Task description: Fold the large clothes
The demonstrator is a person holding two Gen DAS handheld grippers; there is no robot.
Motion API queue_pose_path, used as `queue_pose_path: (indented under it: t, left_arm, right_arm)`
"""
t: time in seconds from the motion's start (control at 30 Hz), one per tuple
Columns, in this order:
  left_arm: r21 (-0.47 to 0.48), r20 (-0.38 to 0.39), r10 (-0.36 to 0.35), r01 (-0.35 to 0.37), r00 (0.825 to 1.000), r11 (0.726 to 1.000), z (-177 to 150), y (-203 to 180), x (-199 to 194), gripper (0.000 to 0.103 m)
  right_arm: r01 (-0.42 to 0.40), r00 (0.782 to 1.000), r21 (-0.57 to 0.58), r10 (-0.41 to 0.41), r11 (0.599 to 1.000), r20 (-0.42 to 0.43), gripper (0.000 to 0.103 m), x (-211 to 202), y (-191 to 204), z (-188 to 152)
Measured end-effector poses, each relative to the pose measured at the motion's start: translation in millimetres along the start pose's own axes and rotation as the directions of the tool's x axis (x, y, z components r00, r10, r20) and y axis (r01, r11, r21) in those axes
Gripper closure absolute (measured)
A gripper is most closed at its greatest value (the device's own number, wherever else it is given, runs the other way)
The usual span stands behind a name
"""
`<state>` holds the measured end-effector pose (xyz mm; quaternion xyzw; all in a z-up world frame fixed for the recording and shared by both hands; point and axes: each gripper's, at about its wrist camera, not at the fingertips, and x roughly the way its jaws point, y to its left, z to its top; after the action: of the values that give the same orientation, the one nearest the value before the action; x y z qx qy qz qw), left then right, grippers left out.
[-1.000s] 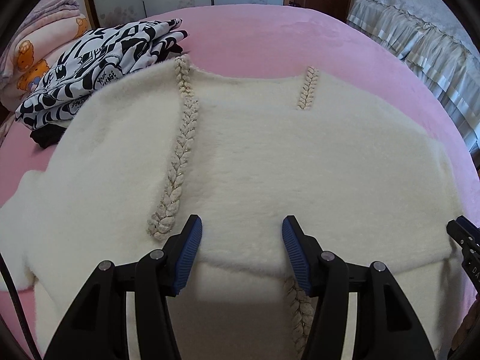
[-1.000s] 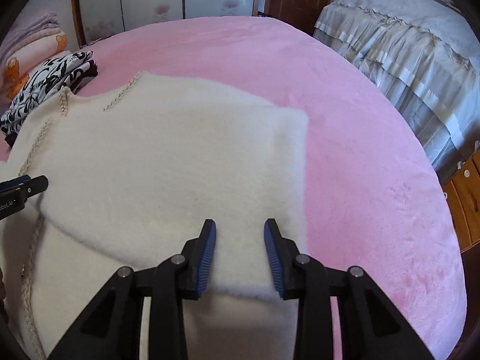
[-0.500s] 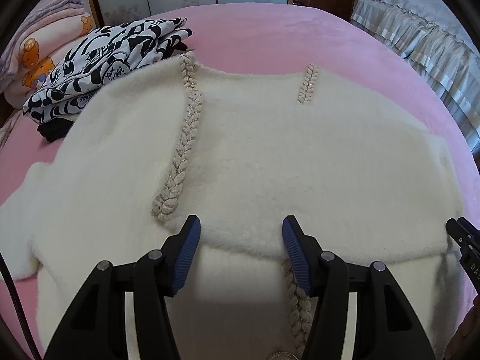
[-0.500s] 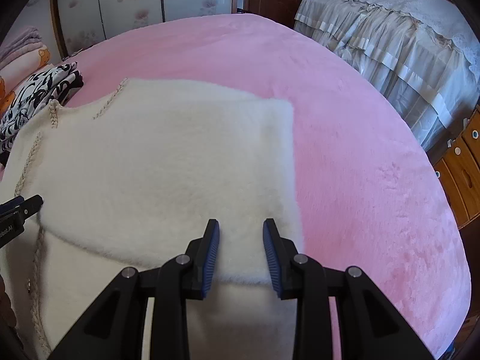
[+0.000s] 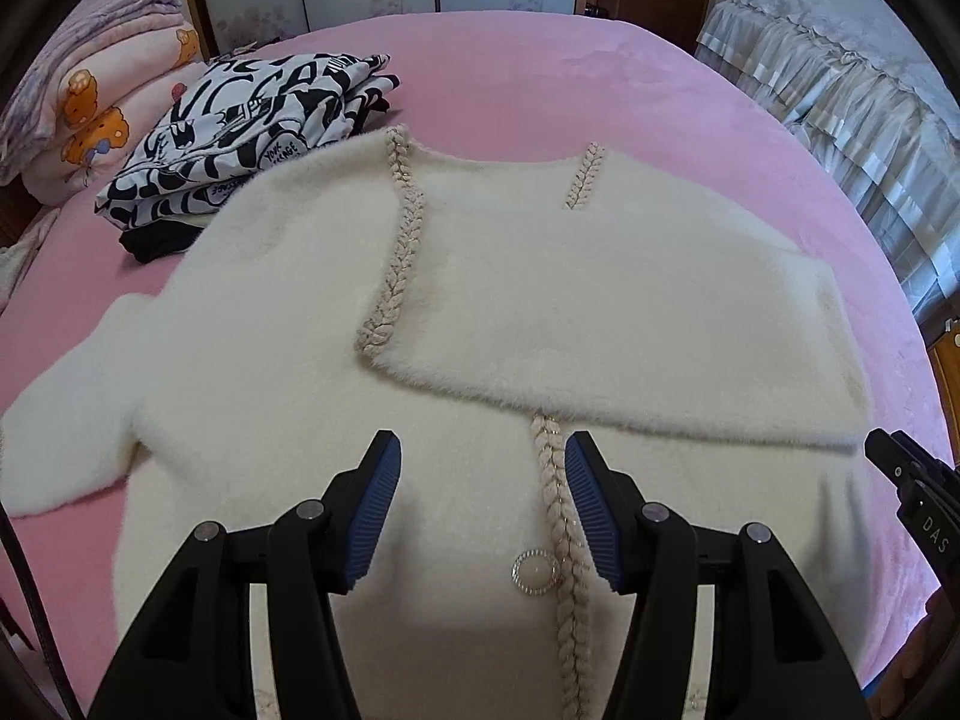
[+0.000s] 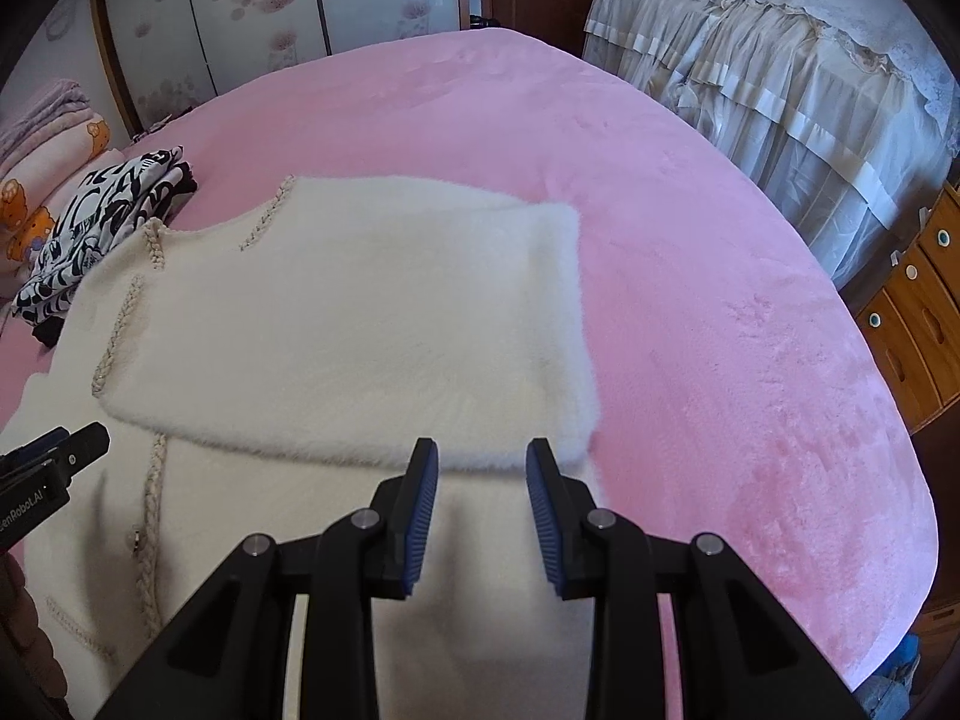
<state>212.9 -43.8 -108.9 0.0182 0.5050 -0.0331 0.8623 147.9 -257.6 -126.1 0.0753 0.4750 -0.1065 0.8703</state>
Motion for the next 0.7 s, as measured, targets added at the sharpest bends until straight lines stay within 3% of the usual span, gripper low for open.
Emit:
queue_pose_path:
  t: [0.3,0.7]
  left_arm:
    - [0.003,0.039,-0.007,0.007,0.999,1.000,-33.4,19.3,-70.8,0.040]
    - [-0.103,0.121,0.006,0.007,0.993,0.995,-68.0,98.1,-144.0,0.038]
  right_arm:
    - [-0.025,0.997,-0.032,0.027,0.999,0.067,0.072,-60.3,20.4,-17.1]
    - [-0.085,0.984,-0.151,0.107,0.985,0.140,0.066,-127.8,87.1,-40.4]
